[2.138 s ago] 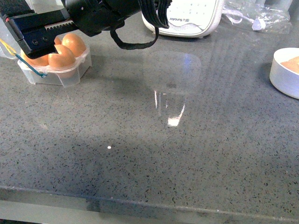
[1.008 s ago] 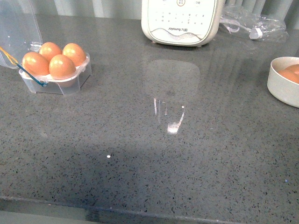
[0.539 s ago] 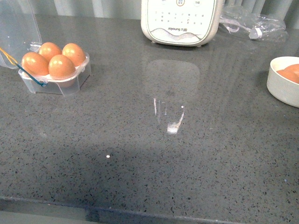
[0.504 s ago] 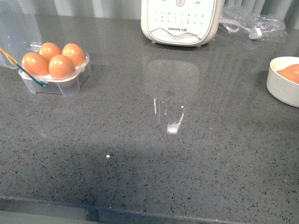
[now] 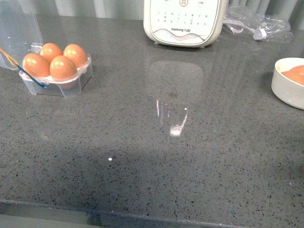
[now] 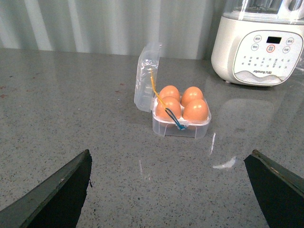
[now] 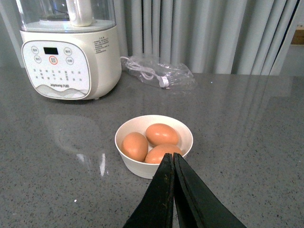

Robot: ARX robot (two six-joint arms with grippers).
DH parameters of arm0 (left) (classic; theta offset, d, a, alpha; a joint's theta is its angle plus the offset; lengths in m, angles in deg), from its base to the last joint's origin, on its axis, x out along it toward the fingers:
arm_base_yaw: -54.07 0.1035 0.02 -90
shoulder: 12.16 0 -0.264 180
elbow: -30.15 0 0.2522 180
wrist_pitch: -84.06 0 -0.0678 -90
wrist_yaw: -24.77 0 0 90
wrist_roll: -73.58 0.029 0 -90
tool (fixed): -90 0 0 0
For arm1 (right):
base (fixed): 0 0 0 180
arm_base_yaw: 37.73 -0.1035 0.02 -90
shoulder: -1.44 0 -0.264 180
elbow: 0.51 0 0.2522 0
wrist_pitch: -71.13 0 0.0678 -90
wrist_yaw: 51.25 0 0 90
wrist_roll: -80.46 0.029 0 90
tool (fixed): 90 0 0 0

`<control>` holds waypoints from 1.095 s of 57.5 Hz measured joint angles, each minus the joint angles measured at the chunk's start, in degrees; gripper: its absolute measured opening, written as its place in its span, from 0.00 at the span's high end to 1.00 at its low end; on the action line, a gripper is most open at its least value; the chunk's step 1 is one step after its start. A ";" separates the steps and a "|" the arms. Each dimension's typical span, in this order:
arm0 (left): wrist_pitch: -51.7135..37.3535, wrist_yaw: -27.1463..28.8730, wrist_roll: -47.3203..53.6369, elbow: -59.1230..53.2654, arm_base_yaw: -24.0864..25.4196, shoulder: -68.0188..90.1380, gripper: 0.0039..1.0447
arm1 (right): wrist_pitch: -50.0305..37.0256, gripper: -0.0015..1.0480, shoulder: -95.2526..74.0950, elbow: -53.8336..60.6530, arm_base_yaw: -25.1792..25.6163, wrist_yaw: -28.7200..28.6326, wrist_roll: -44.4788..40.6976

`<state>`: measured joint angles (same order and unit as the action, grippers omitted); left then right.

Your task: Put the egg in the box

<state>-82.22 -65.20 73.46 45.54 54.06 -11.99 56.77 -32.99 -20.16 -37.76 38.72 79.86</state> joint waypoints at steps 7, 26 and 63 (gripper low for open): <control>0.00 0.00 0.00 0.00 0.00 0.00 0.06 | 1.68 0.97 2.89 1.27 0.00 -0.02 0.00; 0.00 0.00 0.00 0.00 0.00 0.00 0.06 | 7.52 0.97 11.69 4.07 0.00 0.00 0.00; 0.00 0.00 0.00 0.00 0.00 0.00 0.06 | 16.52 0.97 23.02 5.60 0.00 -0.02 0.00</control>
<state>-82.22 -65.20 73.46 45.54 54.06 -11.99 73.30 -9.98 -14.56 -37.76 38.70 79.86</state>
